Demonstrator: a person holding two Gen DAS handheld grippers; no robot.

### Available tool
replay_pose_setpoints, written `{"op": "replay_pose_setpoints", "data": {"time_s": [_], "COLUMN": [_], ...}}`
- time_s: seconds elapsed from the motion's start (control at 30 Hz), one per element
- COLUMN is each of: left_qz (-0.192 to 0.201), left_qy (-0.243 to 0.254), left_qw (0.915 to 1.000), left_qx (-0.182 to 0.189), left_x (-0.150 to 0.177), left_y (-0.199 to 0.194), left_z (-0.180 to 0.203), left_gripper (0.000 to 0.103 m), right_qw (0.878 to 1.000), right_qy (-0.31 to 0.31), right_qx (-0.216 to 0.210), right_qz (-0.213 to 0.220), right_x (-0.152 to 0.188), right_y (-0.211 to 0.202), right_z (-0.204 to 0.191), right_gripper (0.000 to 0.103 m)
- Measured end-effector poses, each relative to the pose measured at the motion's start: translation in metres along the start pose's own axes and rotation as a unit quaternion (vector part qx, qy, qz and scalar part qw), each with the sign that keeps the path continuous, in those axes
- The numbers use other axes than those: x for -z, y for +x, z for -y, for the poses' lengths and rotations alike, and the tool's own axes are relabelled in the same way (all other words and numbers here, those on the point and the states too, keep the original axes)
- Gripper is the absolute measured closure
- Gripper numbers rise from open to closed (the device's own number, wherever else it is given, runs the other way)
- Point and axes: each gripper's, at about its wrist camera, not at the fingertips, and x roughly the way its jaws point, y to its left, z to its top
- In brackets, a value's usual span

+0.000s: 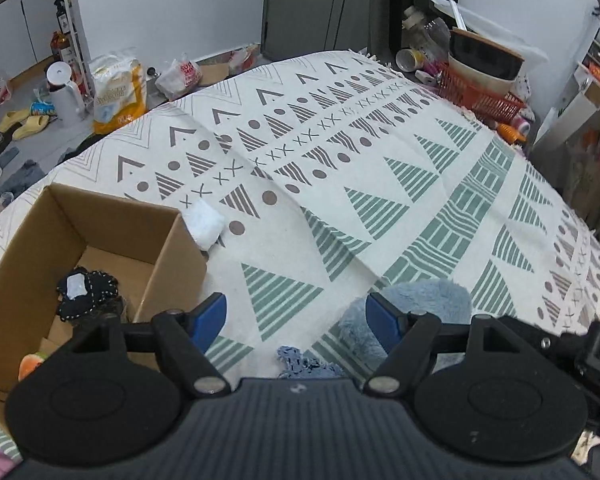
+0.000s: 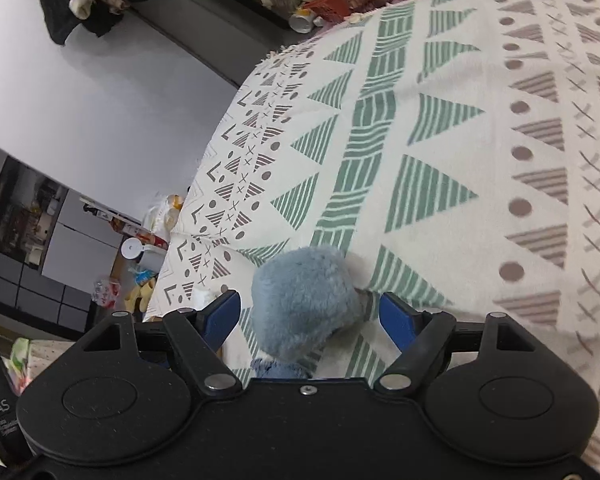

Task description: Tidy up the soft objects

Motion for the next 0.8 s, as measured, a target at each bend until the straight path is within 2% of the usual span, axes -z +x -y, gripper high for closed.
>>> {"op": "replay_pose_setpoints", "data": {"time_s": [0.23, 0.4, 0.5, 0.6, 0.8], "left_qz": [-0.005, -0.016, -0.014, 0.000, -0.002], "left_qy": [0.007, 0.006, 0.010, 0.014, -0.005], "left_qw": [0.9999, 0.9998, 0.9999, 0.9998, 1.0000], "left_qx": [-0.011, -0.005, -0.002, -0.015, -0.005], "left_x": [0.001, 0.001, 0.000, -0.001, 0.000], "left_y": [0.017, 0.027, 0.028, 0.026, 0.027], "left_z": [0.001, 0.002, 0.003, 0.002, -0.003], "left_gripper": [0.028, 0.028, 0.028, 0.028, 0.028], "right_qw": [1.000, 0.999, 0.999, 0.999, 0.997], "right_qy": [0.006, 0.007, 0.014, 0.009, -0.005], "right_qx": [-0.008, 0.025, 0.023, 0.032, 0.053], "right_qz": [-0.001, -0.029, -0.036, -0.039, -0.052], "right_x": [-0.005, 0.000, 0.007, 0.012, 0.027], "right_y": [0.016, 0.030, 0.034, 0.031, 0.026], "right_z": [0.005, 0.011, 0.017, 0.018, 0.018], "right_gripper": [0.027, 0.032, 0.032, 0.032, 0.032]}}
